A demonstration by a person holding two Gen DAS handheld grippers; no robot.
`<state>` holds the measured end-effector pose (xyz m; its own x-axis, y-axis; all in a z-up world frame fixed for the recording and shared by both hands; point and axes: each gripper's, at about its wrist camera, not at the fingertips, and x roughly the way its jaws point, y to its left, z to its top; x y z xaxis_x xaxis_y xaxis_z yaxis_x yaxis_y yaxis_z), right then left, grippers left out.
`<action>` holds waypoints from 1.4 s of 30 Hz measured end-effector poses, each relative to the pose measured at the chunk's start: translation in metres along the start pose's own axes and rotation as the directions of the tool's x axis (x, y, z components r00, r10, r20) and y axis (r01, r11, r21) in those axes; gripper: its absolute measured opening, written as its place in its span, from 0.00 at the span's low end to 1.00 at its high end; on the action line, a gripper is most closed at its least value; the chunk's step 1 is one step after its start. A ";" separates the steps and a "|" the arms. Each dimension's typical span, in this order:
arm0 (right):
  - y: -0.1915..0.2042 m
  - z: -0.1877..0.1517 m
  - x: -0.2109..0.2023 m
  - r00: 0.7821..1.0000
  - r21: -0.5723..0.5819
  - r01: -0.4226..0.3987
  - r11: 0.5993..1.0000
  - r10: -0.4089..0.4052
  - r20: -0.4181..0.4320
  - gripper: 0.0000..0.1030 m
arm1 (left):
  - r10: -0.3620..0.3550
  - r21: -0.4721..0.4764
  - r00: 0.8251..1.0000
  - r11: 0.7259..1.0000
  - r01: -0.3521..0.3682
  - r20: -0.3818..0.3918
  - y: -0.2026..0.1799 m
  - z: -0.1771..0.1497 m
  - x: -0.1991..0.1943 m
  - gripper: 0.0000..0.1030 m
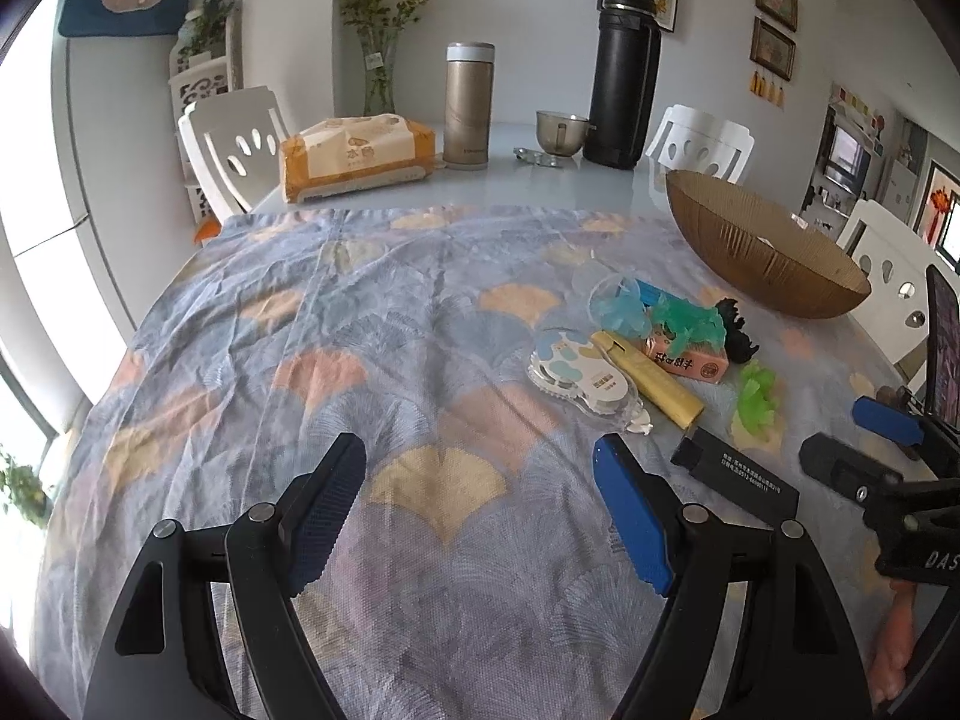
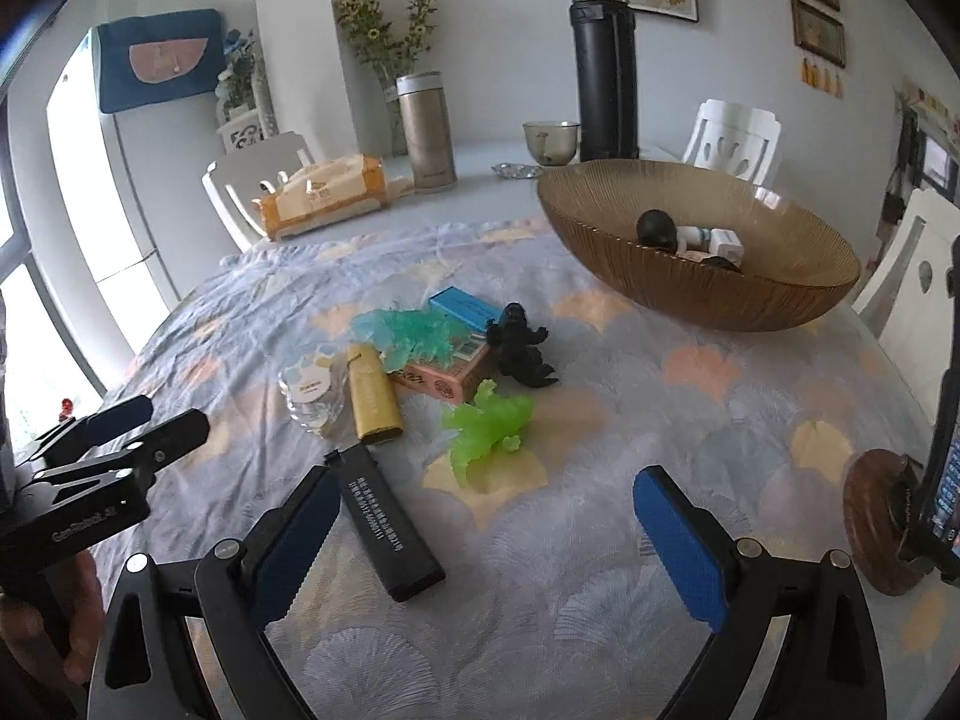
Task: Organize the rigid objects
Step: 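Grasp the clear blue-spotted packet with the left tool while the right tool grasps the black box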
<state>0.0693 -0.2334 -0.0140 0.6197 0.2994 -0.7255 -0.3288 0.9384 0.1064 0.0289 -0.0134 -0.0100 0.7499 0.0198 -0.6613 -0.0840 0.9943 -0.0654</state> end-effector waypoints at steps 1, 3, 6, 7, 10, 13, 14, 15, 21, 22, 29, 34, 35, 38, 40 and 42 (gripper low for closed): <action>0.002 0.000 0.003 1.000 -0.013 -0.019 1.000 0.019 -0.021 0.96 | -0.004 0.003 1.000 1.000 0.004 -0.010 0.000 0.000 0.001 0.75; 0.008 -0.001 0.007 0.998 -0.042 -0.034 0.999 0.032 -0.048 0.96 | -0.028 0.005 0.999 1.000 0.028 -0.046 0.000 0.002 0.008 0.75; 0.018 -0.005 0.010 0.996 -0.105 -0.051 0.993 0.043 -0.076 0.96 | -0.077 -0.059 0.989 0.996 0.070 -0.130 0.005 0.007 0.022 0.75; 0.022 -0.006 0.013 0.995 -0.121 -0.049 0.991 0.038 -0.094 0.96 | -0.124 -0.104 0.983 0.988 0.110 -0.137 0.007 0.010 0.024 0.75; 0.025 -0.007 0.019 0.992 -0.141 -0.054 0.989 0.037 -0.118 0.95 | -0.214 -0.183 0.964 0.966 0.185 -0.155 0.001 0.021 0.034 0.75; 0.025 -0.008 0.022 0.990 -0.138 -0.068 0.988 0.049 -0.135 0.83 | -0.106 -0.090 0.970 0.992 0.088 -0.217 -0.025 0.036 0.055 0.75; 0.025 -0.009 0.025 0.987 -0.139 -0.074 0.988 0.052 -0.153 0.76 | -0.082 -0.057 0.973 0.996 0.071 -0.216 -0.032 0.038 0.060 0.75; 0.026 -0.009 0.027 0.985 -0.138 -0.073 0.988 0.050 -0.164 0.70 | -0.046 -0.016 0.975 0.999 0.044 -0.216 -0.041 0.039 0.065 0.75; 0.031 -0.010 0.032 0.984 -0.162 -0.064 0.985 0.035 -0.175 0.50 | 0.024 0.081 0.977 0.997 -0.007 -0.210 -0.053 0.034 0.077 0.65; 0.032 -0.010 0.032 0.984 -0.170 -0.061 0.984 0.031 -0.174 0.48 | 0.008 0.078 0.978 0.997 0.009 -0.207 -0.050 0.034 0.074 0.53; 0.032 -0.009 0.032 0.985 -0.165 -0.067 0.984 0.040 -0.165 0.35 | -0.066 0.044 0.968 0.996 0.079 -0.241 -0.016 0.030 0.058 0.38; 0.029 -0.007 0.033 0.981 -0.155 -0.104 0.982 0.076 -0.179 0.44 | -0.086 0.070 0.961 0.992 0.108 -0.262 -0.015 0.037 0.062 0.49; 0.032 -0.007 0.034 0.979 -0.168 -0.109 0.980 0.077 -0.190 0.59 | -0.098 0.073 0.959 0.990 0.121 -0.265 -0.017 0.039 0.065 0.49; 0.036 -0.008 0.035 0.980 -0.190 -0.078 0.979 0.041 -0.192 0.65 | -0.084 0.087 0.962 0.990 0.110 -0.261 -0.029 0.048 0.080 0.49; 0.033 -0.008 0.036 0.983 -0.172 -0.051 0.984 0.019 -0.183 0.59 | -0.062 0.087 0.966 0.992 0.086 -0.252 -0.032 0.050 0.086 0.44; 0.030 -0.008 0.035 0.983 -0.160 -0.052 0.986 0.023 -0.180 0.56 | -0.060 0.091 0.968 0.992 0.084 -0.242 -0.034 0.051 0.087 0.41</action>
<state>0.0757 -0.1961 -0.0418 0.4737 0.2848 -0.8333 -0.4708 0.8816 0.0337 0.1310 -0.0401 -0.0274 0.5720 -0.0654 -0.8176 0.0388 0.9979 -0.0526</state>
